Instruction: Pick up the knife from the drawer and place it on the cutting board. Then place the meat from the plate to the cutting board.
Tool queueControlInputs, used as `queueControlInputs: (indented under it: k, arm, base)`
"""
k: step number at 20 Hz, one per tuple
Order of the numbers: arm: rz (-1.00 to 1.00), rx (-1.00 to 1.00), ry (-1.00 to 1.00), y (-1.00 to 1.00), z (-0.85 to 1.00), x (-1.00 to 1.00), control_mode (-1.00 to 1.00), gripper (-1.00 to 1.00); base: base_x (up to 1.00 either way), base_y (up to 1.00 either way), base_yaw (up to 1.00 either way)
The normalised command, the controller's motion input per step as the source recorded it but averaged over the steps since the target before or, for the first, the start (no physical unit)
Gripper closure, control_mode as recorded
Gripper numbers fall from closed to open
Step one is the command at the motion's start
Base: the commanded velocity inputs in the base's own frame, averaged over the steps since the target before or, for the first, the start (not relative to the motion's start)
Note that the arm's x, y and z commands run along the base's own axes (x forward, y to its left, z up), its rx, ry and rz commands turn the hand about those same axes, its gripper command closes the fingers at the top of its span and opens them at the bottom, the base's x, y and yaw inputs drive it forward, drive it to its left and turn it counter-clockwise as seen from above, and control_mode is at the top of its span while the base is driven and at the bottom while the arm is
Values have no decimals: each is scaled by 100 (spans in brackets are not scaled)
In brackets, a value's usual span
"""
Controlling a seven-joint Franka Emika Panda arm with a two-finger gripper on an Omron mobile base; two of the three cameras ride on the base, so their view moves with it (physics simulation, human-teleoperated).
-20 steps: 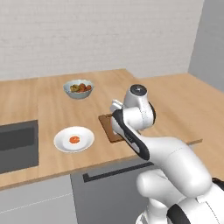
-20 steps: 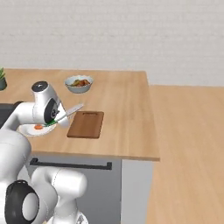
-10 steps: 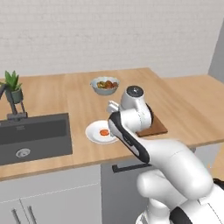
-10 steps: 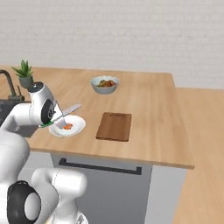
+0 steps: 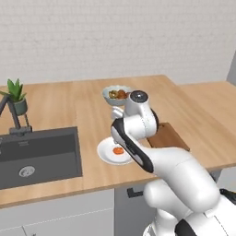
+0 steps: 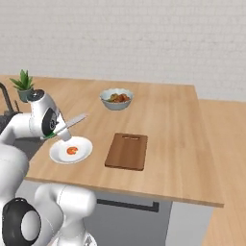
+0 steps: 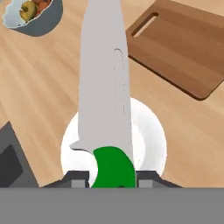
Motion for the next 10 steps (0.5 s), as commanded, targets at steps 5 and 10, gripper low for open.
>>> queueControlInputs:
  k: [5,10]
  arm:
    - [1,2,0,-20,0,0,-100,100]
    - [15,4,8,-100,0,17,-100,100]
  base:
    - [3,-47,3]
    - [0,0,0]
